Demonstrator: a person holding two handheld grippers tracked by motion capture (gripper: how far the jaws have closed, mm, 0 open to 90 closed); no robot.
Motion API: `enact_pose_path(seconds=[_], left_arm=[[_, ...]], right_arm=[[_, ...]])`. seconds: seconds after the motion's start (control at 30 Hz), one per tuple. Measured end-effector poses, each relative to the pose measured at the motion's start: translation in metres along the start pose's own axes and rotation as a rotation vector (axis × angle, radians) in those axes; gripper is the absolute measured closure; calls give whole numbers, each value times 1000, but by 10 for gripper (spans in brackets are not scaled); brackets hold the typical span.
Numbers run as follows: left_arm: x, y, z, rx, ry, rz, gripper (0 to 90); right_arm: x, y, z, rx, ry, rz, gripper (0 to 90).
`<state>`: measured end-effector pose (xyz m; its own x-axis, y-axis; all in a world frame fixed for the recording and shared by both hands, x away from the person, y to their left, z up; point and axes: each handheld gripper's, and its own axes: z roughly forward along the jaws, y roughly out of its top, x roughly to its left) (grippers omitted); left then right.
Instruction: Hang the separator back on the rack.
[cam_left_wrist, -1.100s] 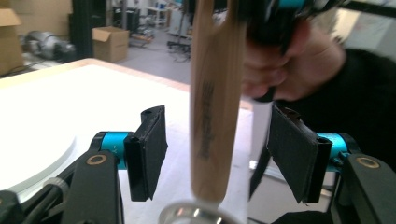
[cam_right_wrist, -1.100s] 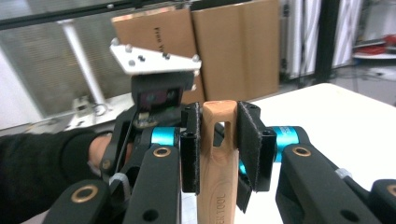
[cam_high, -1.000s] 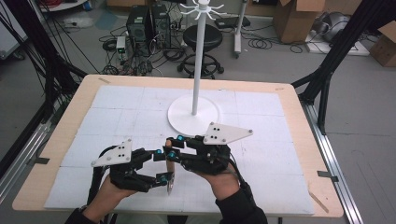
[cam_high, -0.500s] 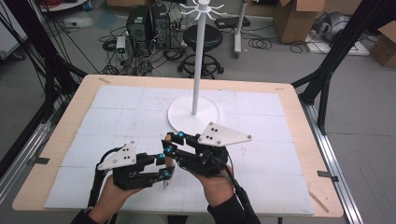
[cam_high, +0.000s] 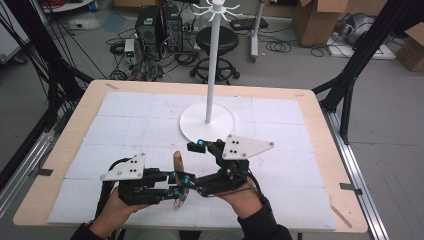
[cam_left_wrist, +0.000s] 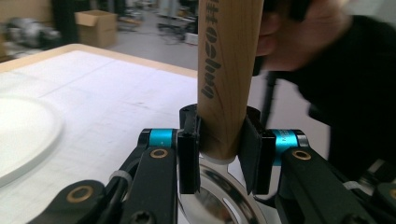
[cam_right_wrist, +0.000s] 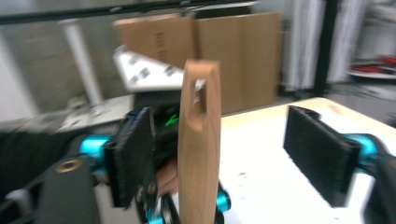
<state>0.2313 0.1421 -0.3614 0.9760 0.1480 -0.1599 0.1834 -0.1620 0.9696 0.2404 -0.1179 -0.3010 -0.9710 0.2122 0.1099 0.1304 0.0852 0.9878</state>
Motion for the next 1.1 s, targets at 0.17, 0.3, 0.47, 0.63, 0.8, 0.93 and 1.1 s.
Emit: enact_pose_path(seconds=[0.17,0.3,0.47,0.63,0.8,0.93,1.1], left_arm=[[0,1,0,-18,-96,-8,706],[0,1,0,-26,-144,-6,706],[-1,2,0,-19,-189,3,706],[-2,3,-2,-27,-198,8,704],[0,4,-4,-60,-69,-17,467],[2,3,-7,-63,34,-13,417],[1,3,-8,-63,129,-1,426]], right_arm=[[-9,-8,-5,-4,129,39,285],[-13,-11,-5,8,233,68,465],[-12,-14,0,37,305,70,587],[-7,-13,2,25,331,28,692],[1,-10,2,-1,213,12,701],[3,-6,3,-9,69,39,701],[8,-3,5,-29,-122,91,701]])
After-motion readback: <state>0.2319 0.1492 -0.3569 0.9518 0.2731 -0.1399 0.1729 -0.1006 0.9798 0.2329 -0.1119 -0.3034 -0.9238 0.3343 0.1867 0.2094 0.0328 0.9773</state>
